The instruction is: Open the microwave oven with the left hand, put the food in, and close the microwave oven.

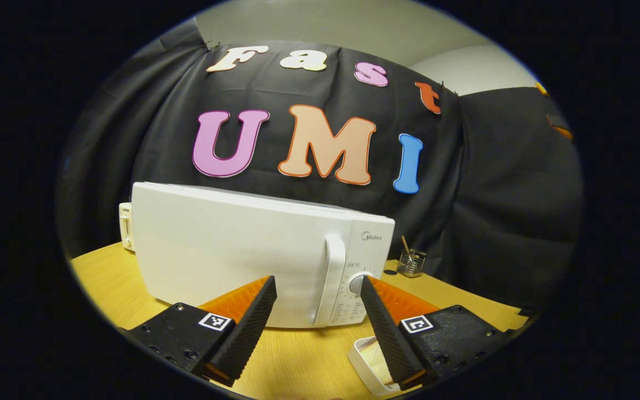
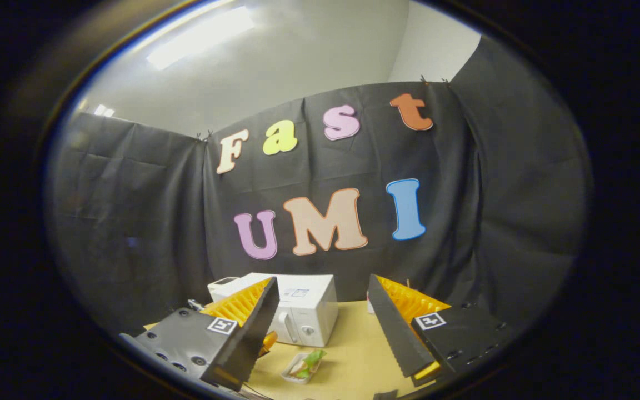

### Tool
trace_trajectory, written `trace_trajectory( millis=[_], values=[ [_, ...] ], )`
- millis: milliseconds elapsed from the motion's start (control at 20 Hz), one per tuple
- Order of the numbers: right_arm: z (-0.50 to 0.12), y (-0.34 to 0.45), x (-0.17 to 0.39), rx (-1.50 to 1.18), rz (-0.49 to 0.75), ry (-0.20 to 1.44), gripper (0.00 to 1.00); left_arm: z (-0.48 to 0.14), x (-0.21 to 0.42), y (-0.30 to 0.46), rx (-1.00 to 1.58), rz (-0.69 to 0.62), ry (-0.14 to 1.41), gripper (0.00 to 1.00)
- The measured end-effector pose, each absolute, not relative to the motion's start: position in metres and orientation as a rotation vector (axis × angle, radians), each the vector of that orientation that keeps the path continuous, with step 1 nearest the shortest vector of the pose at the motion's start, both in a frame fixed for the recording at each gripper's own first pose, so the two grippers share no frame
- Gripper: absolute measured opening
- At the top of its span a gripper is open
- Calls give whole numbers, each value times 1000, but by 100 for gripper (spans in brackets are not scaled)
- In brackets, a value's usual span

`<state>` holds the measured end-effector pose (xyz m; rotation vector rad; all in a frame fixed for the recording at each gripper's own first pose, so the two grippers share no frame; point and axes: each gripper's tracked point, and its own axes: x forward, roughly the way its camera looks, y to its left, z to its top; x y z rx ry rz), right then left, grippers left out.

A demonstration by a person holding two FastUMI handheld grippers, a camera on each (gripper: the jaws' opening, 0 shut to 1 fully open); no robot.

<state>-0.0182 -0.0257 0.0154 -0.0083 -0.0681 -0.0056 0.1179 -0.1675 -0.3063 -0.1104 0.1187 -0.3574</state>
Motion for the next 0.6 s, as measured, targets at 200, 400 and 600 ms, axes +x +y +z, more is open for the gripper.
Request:
trace_trajectory(
  millis=[200,400,600],
  values=[
    [10,-32,-20,-11,-18,-56,99,-328,129,-188,-104,-387,163,93],
    [4,-37,-19,-12,-17,-42,91,-341,148,-192,-40,-362,176,87],
    [-4,-46,-16,-20,-28,-30,91,-355,164,-195,-28,-345,202,80]
  ],
)
